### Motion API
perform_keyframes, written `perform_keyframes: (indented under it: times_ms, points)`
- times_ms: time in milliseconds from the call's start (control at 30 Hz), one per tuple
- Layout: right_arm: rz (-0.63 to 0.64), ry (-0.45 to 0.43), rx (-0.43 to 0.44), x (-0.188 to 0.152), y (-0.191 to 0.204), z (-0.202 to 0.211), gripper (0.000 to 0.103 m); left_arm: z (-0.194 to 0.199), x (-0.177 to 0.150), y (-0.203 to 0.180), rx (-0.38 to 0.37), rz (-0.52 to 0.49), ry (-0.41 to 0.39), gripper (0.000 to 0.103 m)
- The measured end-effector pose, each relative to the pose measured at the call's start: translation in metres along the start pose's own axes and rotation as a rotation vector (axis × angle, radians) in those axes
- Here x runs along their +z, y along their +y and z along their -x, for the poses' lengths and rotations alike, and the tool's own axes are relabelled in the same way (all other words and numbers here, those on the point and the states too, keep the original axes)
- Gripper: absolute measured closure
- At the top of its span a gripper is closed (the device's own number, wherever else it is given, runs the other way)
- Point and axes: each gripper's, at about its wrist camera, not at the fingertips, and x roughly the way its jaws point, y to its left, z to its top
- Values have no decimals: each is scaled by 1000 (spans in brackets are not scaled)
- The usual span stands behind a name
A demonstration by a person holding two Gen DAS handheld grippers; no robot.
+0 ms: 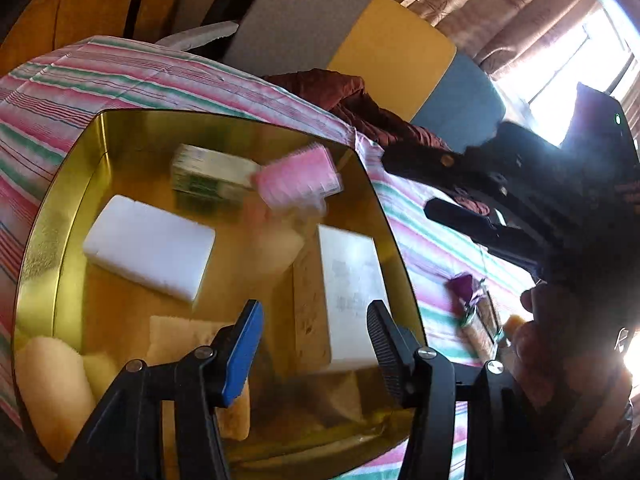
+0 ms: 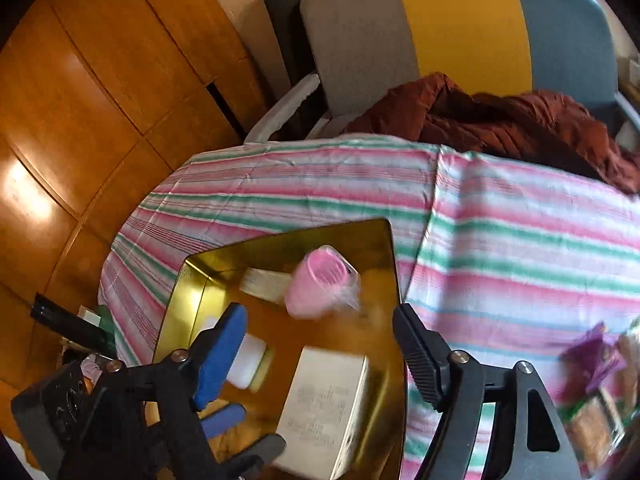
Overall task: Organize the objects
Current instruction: 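Place the white paper box in the tray with left while right drops the roller, then withdraw both open grippers from the tray toward the pile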
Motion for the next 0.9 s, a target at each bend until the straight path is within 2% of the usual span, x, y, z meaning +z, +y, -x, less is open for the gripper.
perform_keyframes:
  times_ms: [200, 267, 467, 733, 900]
  points:
    - [-57, 0, -7, -31, -20, 20, 15, 18, -11, 0, 71, -55, -56, 49]
    - [-54, -8, -23, -41, -22, 27, 10, 28, -15, 1, 103, -73, -91, 49]
    - [-13, -44, -74, -68, -14, 47, 2, 51, -19, 5, 183, -101, -155, 48]
    - [87, -72, -125, -90, 12, 55, 0, 75, -30, 5, 282, -146, -224, 48]
    - [124, -84, -137, -101, 24, 56, 0, 83, -35, 6, 284, -153, -237, 48]
